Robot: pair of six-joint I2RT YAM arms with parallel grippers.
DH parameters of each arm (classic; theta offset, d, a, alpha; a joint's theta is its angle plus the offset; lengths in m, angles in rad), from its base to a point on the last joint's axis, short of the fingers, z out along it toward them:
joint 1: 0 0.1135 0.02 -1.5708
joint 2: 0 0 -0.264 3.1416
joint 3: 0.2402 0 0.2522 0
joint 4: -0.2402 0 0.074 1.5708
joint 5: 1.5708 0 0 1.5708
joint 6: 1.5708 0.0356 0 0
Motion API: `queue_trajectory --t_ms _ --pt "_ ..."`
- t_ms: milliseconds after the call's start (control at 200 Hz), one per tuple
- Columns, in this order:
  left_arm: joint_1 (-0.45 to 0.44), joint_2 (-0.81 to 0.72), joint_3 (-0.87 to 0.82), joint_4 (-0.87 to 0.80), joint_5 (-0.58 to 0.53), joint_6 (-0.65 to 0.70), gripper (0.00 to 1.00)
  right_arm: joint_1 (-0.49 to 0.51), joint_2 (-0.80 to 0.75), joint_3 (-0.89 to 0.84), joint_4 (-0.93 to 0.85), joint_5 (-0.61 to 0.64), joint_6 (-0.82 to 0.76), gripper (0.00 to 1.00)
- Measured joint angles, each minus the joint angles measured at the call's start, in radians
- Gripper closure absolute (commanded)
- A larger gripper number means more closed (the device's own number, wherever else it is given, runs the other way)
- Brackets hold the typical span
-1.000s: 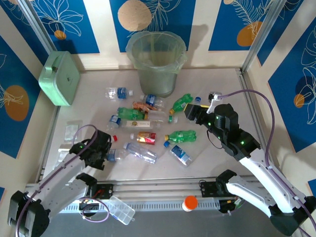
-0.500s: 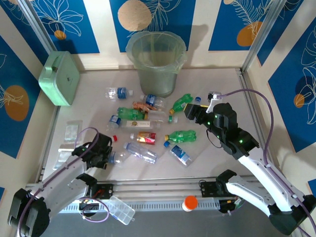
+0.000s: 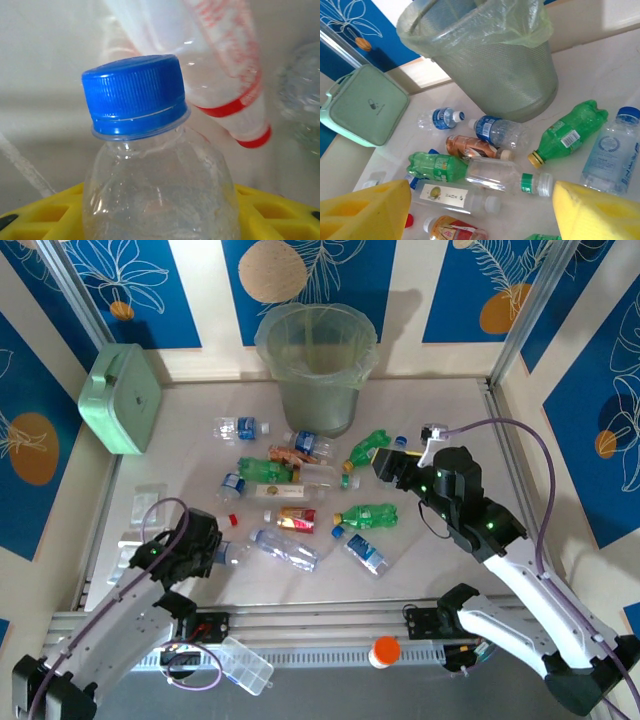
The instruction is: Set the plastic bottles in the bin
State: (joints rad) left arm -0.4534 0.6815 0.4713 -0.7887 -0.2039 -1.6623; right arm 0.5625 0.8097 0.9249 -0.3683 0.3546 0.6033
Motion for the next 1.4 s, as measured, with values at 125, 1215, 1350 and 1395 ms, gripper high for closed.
queue_trajectory --t_ms 125,1215,1350,1395 --pt "0.0 0.0 0.117 -0.03 -0.01 0.138 0.45 0.018 0.017 0.037 0.007 -0.058 -0.014 0.23" --pt "-0.009 -0.041 0.207 1.033 0.878 0.781 0.46 0.309 0.468 0.261 0.302 -1.02 -0.078 0.09" --pt "-0.01 -0.052 0.211 1.032 0.882 0.791 0.47 0.315 0.492 0.269 0.344 -1.033 -0.034 0.16" --pt "-0.01 -0.055 0.211 1.03 0.882 0.798 0.46 0.315 0.5 0.269 0.359 -1.036 -0.021 0.17"
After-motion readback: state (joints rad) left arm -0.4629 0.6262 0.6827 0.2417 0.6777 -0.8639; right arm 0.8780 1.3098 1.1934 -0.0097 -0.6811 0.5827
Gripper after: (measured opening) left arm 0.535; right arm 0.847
